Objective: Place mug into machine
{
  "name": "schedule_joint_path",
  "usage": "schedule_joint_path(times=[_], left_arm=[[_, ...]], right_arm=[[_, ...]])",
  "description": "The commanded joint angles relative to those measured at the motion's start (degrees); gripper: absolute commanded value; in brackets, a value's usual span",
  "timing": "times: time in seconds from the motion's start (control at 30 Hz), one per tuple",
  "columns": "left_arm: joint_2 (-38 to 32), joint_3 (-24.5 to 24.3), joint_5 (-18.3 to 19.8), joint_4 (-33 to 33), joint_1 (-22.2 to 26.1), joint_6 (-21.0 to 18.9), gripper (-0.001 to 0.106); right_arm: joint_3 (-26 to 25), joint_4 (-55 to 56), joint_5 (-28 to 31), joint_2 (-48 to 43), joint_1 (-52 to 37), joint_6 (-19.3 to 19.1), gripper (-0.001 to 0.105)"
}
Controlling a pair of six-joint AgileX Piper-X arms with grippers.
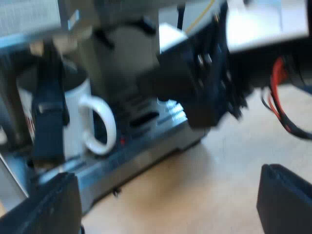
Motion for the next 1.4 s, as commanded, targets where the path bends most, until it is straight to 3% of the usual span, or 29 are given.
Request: schedule_joint_path(times=[0.03,0.47,0.67,0.77,0.87,1.13,1.4], left_arm=[[0.12,-1.89,0.43,-0.97,-0.05,0.10,0.078],[-0.19,-10.02,1.72,7.01,-0.05,0.25,0.078],[-0.25,-10.58,2.64,6.71,-0.05,0.85,0.078],[-0.25,-10.58,2.64,6.34,-0.05,1.43,0.078],[-0.25,-10.58,2.64,5.51,-0.05,1.54,0.078],[1.07,-10.58,2.53,3.69,-0.05,1.54,0.078],[5.26,-10.58,2.53,-0.13,-0.05,1.54,0.078]], right_arm=[[-0.41,4.10,0.54,-3.07,2.07,0.16,0.043],[-0.41,6.68,5.26,-13.46,11.93,0.14,0.043],[-0.41,6.68,5.41,-14.67,12.54,-0.16,0.041],[-0.41,6.68,5.41,-14.67,12.54,-0.97,0.027],[-0.41,6.23,5.28,-14.67,12.20,-3.26,0.000],[-0.41,0.83,-3.75,-12.71,4.75,-3.40,0.000],[-0.41,-4.58,-9.05,-8.67,-0.67,-4.22,0.000]])
